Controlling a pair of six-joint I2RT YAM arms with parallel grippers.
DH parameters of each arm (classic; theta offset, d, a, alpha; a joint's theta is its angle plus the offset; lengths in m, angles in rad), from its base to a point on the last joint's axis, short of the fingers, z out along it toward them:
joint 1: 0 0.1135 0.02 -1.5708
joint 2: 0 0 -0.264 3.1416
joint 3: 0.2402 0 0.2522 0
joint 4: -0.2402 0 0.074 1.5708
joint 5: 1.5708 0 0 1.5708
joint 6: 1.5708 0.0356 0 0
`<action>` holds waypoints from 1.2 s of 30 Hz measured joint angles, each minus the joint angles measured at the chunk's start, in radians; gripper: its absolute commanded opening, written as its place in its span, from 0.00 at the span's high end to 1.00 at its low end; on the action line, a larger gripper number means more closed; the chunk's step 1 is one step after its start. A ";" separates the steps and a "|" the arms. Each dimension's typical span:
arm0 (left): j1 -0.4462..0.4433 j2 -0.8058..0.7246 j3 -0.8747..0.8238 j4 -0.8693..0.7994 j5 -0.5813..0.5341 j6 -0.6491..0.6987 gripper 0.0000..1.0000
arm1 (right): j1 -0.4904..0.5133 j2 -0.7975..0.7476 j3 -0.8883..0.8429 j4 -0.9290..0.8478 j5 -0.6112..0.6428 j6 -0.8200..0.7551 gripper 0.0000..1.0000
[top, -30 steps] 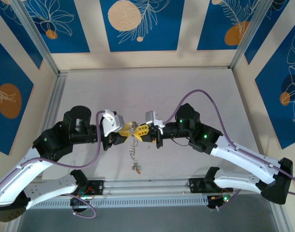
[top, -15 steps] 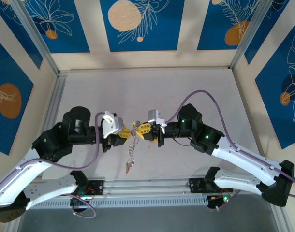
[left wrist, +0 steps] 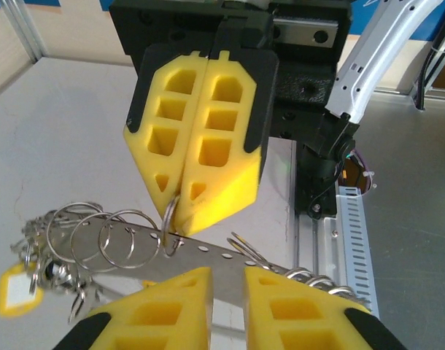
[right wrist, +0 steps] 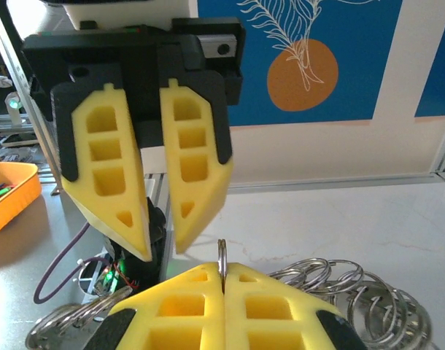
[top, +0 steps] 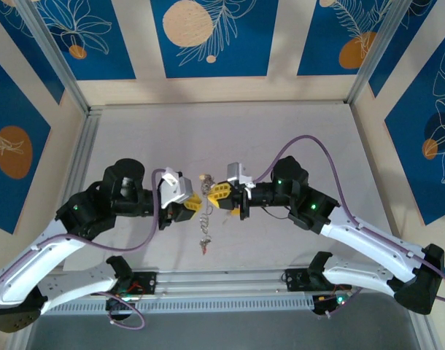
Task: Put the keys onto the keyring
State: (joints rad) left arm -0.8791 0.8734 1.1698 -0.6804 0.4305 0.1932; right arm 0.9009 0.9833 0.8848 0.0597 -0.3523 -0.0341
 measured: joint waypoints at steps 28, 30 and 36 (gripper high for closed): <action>0.000 0.058 0.023 -0.023 0.019 0.032 0.99 | 0.018 0.002 0.005 -0.082 -0.031 -0.050 1.00; 0.000 0.063 0.023 -0.024 0.023 0.043 1.00 | 0.019 0.003 0.005 -0.087 -0.029 -0.053 1.00; 0.000 0.062 0.023 -0.023 0.034 0.046 1.00 | 0.022 0.003 0.008 -0.092 -0.028 -0.053 1.00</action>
State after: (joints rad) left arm -0.8791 0.9356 1.1923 -0.7029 0.4648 0.2390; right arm 0.9226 0.9863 0.8925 -0.0319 -0.3805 -0.0875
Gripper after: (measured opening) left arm 0.048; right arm 0.054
